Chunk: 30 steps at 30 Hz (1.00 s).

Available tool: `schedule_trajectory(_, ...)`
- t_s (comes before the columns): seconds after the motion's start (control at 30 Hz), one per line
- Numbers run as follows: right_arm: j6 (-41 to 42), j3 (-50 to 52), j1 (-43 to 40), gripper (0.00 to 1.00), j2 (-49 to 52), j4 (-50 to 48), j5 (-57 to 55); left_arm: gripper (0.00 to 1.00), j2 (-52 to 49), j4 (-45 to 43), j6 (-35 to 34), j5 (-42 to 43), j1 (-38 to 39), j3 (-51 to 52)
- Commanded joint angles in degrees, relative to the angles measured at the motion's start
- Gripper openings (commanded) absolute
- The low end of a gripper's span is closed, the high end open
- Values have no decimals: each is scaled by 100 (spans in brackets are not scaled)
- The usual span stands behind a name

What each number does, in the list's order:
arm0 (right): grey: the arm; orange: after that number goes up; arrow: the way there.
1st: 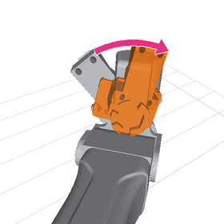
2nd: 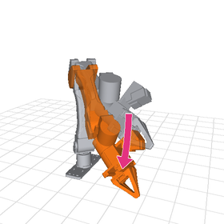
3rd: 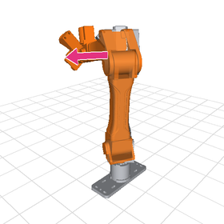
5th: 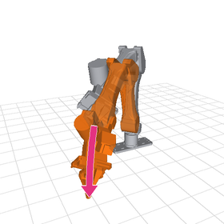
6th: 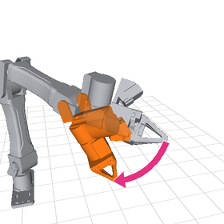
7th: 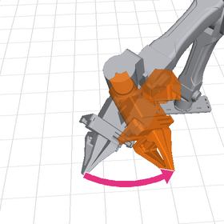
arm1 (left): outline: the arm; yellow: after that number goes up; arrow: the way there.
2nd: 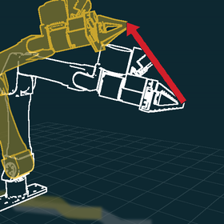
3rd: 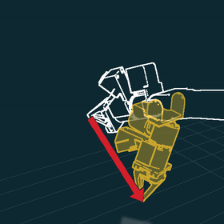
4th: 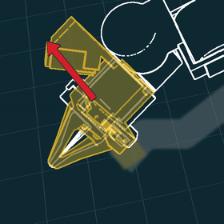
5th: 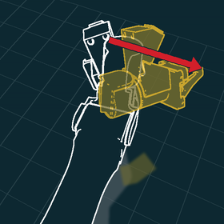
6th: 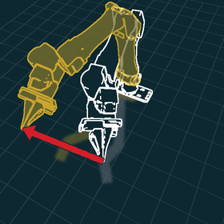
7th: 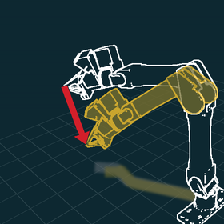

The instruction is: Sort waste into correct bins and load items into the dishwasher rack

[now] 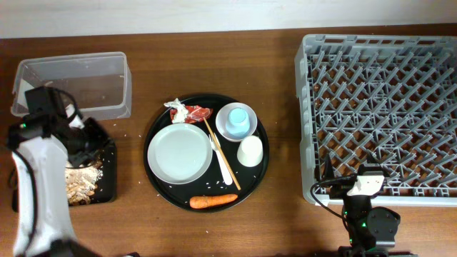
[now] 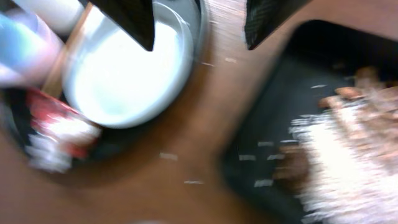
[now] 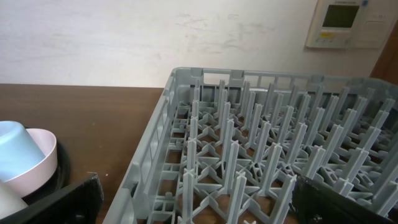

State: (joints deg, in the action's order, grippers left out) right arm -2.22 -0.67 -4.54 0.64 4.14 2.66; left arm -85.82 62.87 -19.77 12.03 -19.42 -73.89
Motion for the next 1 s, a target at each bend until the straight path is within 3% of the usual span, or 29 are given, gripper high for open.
schedule_trajectory(0.0, -37, 35, -37, 99, -44, 17, -31, 50, 704, 157, 654, 833, 968, -133)
schedule_trajectory(0.07, -37, 35, -37, 99, -44, 17, -31, 60, 798, 286, 695, 815, 2072, -129)
schedule_trajectory(0.2, -37, 35, -37, 99, -44, 17, -31, 96, 704, 293, 811, 525, 3729, -116)
schedule_trajectory(0.23, -37, 35, -37, 99, -44, 17, -31, 99, 697, 280, 811, 385, 4087, -116)
schedule_trajectory(0.33, -37, 35, -37, 99, -44, 17, -31, 99, 697, 275, 809, -83, 4756, -116)
schedule_trajectory(0.5, -37, 35, -37, 99, -44, 17, -31, 99, 691, 326, 817, -92, 4931, -116)
schedule_trajectory(0.97, -37, 35, -37, 99, -44, 17, -33, 99, 501, 140, 2444, -125, 6358, 549)
